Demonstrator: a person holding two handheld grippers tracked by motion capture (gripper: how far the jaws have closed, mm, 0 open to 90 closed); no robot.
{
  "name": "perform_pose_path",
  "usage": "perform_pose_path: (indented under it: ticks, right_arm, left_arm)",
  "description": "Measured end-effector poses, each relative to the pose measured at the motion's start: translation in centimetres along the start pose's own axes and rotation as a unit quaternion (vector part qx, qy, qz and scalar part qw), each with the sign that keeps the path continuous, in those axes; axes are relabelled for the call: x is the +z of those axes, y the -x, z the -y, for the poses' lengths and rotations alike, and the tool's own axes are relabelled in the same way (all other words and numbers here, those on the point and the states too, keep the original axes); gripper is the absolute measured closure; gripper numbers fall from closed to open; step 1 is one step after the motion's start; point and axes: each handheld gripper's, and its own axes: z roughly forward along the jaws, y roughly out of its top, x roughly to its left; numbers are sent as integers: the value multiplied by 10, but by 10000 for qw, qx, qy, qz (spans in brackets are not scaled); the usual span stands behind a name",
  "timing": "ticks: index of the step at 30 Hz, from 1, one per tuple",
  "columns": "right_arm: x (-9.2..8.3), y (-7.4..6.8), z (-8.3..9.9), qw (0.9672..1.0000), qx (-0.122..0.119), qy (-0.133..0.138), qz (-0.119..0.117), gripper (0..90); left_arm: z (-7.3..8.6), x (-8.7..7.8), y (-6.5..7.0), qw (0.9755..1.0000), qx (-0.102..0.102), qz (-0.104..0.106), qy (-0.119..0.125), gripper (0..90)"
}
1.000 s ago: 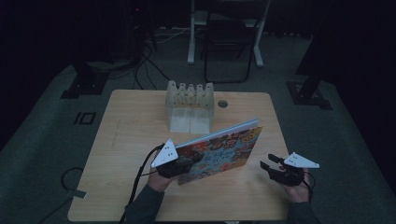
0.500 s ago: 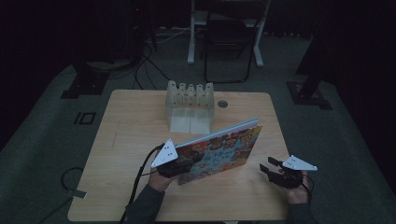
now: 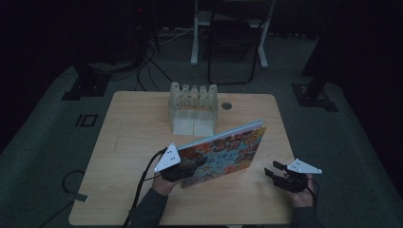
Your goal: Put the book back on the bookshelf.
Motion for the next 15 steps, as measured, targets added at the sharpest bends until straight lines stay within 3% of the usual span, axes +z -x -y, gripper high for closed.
perform_pose_path:
  ticks: [6, 15]
  right_arm:
    - [0, -1, -1, 10000, -32, 0, -20, 454]
    - [0, -1, 0, 10000, -22, -1, -30, 454]
  left_arm:
    - [4, 1, -1, 10000, -23, 27, 18, 605]
    - [7, 1, 5, 9998, 176, -23, 50, 688]
